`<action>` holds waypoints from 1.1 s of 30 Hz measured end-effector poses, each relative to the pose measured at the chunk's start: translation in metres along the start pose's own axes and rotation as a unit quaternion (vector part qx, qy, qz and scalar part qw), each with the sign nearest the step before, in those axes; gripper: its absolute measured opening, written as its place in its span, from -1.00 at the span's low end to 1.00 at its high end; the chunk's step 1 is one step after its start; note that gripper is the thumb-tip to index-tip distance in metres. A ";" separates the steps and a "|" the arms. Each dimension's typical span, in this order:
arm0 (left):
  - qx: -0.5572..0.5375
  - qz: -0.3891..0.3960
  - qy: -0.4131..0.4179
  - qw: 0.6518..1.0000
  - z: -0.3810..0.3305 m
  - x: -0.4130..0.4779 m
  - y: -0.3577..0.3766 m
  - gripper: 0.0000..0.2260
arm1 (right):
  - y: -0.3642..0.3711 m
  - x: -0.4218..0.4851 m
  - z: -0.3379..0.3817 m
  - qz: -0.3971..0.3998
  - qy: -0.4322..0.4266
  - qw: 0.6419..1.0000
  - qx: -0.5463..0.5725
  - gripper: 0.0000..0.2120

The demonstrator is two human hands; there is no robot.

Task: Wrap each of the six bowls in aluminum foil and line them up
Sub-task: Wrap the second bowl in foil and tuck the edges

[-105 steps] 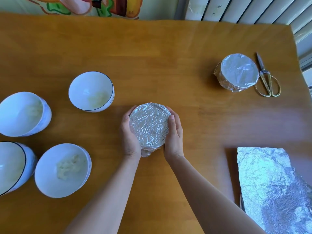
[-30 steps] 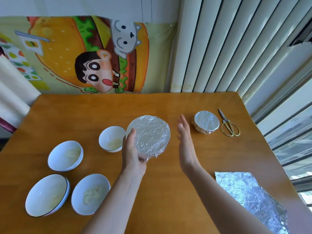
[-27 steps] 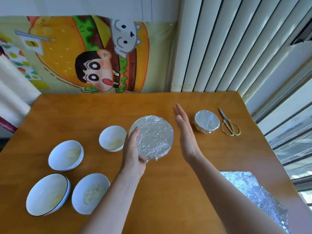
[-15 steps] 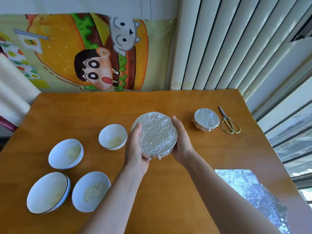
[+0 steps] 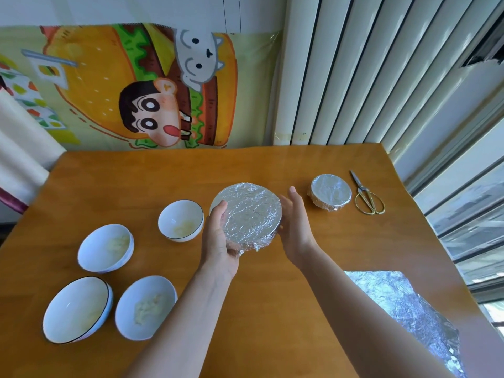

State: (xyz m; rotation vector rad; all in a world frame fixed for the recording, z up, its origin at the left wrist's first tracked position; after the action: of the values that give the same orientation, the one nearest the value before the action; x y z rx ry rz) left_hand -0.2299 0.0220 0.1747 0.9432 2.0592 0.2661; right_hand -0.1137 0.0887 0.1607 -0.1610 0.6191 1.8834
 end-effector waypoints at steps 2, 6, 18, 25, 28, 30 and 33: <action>0.000 -0.008 0.008 1.000 0.001 0.002 0.001 -0.83 | -0.001 -0.003 -0.006 -0.032 -0.022 0.999 0.012 -0.52; 0.019 -0.020 0.025 0.999 0.014 0.006 0.001 -0.70 | 0.006 -0.008 -0.017 0.020 0.005 0.998 0.054 -0.45; 0.104 0.120 -0.080 0.984 0.039 0.027 0.016 -0.48 | -0.063 0.017 -0.021 -0.101 0.001 0.988 0.117 -0.57; 0.111 0.112 -0.088 0.984 0.066 0.066 0.041 -0.59 | -0.105 0.050 -0.013 -0.136 -0.012 0.984 0.118 -0.53; 0.107 0.108 -0.080 0.985 0.079 0.091 0.054 -0.53 | -0.122 0.069 -0.005 -0.127 -0.012 0.985 0.113 -0.48; 0.101 0.105 -0.073 0.987 0.084 0.105 0.060 -0.42 | -0.131 0.082 -0.002 -0.121 -0.003 0.987 0.107 -0.48; 0.098 0.088 -0.060 0.989 0.093 0.126 0.062 -0.34 | -0.142 0.095 -0.001 -0.107 0.007 0.992 0.066 -0.48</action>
State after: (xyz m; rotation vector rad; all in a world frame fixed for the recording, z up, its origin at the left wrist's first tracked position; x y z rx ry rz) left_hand -0.1726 0.1406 0.0705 1.2346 1.9182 0.0965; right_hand -0.0237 0.2053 0.0739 -0.1480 0.7054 1.6305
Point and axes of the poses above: each hand's wrist, its own x-axis towards the middle knuckle, its own y-axis out of the palm, z = x × y, the point moved 1 cm from there along x, towards the middle knuckle, and after that the axes turned 2 degrees about z, right-handed, at the moved point
